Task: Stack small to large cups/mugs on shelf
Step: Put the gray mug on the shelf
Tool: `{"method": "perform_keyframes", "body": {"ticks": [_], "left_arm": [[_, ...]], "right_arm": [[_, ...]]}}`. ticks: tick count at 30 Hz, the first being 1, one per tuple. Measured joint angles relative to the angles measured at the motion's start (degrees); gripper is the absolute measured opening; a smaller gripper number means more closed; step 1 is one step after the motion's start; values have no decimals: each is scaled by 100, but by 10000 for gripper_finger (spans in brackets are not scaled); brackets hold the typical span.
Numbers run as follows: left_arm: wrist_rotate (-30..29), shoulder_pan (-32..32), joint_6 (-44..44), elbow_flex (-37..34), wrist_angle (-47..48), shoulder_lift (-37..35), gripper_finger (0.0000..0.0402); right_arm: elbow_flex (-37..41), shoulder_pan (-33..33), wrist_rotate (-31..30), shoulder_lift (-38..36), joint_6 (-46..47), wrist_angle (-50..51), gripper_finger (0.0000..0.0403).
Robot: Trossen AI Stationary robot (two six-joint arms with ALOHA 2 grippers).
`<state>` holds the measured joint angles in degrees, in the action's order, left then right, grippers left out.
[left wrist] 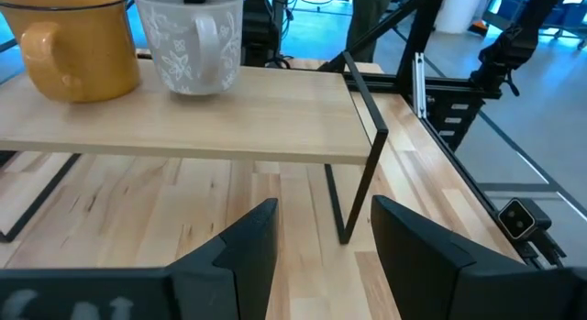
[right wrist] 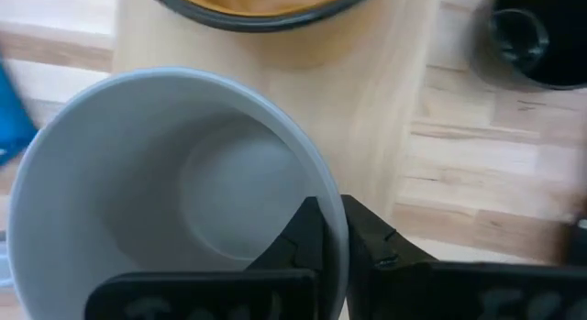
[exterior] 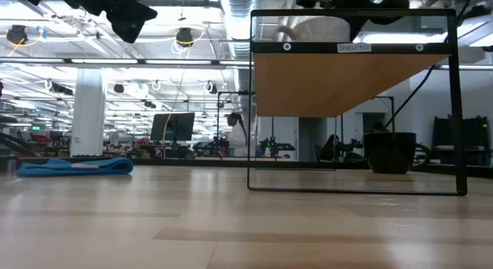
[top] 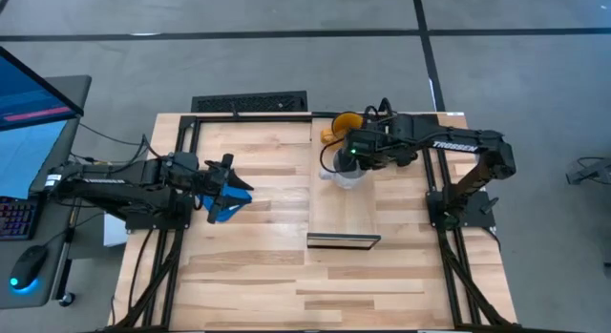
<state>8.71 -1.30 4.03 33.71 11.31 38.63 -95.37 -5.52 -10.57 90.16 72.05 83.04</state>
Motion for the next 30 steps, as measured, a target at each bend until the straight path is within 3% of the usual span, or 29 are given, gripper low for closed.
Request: {"method": "perform_keyframes", "body": {"ticks": [13, 30], "left_arm": [[146, 0, 0, -2, 60, -1, 167], [151, 0, 0, -2, 131, 0, 167]], "right_arm": [[-22, -20, -4, 377, -44, -125, 28], [-15, -20, 17, 372, 144, -115, 146]]}}
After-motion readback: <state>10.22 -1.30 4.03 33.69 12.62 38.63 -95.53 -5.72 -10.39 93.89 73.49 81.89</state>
